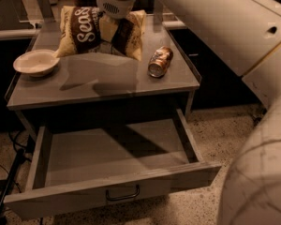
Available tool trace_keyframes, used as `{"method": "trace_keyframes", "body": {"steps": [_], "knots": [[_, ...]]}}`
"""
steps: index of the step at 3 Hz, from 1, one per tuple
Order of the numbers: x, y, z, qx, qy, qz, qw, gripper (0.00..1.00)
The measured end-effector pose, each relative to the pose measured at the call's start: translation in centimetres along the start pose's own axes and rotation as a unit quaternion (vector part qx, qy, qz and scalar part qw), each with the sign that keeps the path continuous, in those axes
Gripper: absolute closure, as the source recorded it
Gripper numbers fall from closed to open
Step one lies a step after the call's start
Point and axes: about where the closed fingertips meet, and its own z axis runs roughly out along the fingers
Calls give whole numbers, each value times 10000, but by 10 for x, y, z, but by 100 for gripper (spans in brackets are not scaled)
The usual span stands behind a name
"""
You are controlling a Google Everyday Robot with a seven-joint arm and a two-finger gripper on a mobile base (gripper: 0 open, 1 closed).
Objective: Pick brown chip bag from top drawer and place on counter
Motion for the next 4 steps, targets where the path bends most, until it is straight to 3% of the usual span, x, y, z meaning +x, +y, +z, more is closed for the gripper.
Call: {"method": "trace_keyframes", "body": {"steps": [1, 2, 4], "knots": [[-4, 3, 11, -200, 131, 247, 9994, 100], [-4, 4, 12, -210, 136, 259, 9994, 100], [-11, 9, 42, -547, 92, 721, 9959, 100]]}}
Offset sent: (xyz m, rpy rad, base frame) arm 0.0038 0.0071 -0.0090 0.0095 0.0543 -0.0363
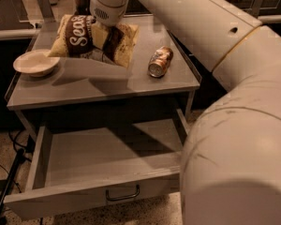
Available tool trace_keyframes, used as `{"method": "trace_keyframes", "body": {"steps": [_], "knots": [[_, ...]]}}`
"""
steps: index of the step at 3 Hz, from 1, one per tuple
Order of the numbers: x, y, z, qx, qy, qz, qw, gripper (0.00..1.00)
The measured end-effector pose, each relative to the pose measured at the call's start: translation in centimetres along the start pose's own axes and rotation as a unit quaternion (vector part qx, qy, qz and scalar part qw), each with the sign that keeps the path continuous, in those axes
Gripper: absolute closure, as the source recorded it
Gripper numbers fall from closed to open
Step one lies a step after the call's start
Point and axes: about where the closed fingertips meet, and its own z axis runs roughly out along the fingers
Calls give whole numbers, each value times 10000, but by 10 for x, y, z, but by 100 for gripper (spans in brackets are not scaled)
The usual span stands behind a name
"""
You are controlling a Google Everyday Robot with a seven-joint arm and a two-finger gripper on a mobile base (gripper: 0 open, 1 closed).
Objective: Pick brown chip bag from top drawer and place on counter
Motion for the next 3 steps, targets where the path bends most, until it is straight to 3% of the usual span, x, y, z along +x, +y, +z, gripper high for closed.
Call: {"method": "trace_keyframes", "body": {"steps": [1, 3], "knots": [[-5, -4, 10, -62, -26, 256, 9996, 100], [-8, -14, 17, -182, -68, 411, 9990, 100]]}}
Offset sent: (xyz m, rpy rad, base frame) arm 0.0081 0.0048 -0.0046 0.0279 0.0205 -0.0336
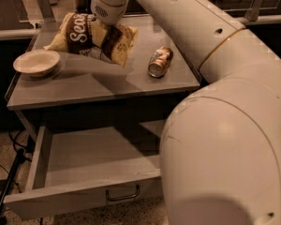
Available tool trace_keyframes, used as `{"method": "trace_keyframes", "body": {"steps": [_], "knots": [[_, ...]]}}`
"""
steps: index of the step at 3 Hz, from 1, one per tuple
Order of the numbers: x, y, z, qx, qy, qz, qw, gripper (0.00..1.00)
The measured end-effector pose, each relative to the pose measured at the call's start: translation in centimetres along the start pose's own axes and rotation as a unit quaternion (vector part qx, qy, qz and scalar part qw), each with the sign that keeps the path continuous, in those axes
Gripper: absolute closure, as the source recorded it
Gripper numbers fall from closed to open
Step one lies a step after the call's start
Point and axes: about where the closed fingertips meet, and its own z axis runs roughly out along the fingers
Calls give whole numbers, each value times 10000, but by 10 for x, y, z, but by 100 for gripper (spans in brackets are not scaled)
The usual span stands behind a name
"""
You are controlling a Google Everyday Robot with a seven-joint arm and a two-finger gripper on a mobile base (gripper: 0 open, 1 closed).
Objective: Pick brown chip bag from top drawer and place on counter
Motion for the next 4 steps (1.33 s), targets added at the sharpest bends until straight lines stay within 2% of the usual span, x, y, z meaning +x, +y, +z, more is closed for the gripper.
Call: {"method": "trace_keyframes", "body": {"steps": [2, 4], "knots": [[-6, -24, 16, 9, -38, 236, 9997, 100], [2, -29, 53, -194, -64, 337, 9992, 100]]}}
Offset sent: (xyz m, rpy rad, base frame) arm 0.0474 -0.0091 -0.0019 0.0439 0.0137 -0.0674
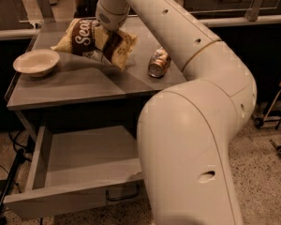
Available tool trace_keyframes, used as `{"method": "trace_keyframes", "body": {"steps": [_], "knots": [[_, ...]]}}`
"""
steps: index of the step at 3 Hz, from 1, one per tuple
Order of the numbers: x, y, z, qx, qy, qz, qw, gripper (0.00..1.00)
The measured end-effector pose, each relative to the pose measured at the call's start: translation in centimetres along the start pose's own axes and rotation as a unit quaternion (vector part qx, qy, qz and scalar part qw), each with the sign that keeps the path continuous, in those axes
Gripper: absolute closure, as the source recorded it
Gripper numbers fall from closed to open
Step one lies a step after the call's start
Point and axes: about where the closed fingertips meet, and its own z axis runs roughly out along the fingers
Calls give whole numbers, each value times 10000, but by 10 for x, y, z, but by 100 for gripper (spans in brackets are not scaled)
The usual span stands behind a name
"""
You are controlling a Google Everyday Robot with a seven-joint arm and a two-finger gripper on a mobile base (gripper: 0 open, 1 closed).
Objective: Pick brown chip bag from top drawer and place on counter
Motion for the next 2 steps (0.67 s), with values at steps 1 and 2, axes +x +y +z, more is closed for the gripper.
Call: {"method": "trace_keyframes", "body": {"steps": [1, 2], "knots": [[3, 5, 16, -162, 22, -12, 9999, 100], [5, 6, 21, -273, -202, -16, 9994, 100]]}}
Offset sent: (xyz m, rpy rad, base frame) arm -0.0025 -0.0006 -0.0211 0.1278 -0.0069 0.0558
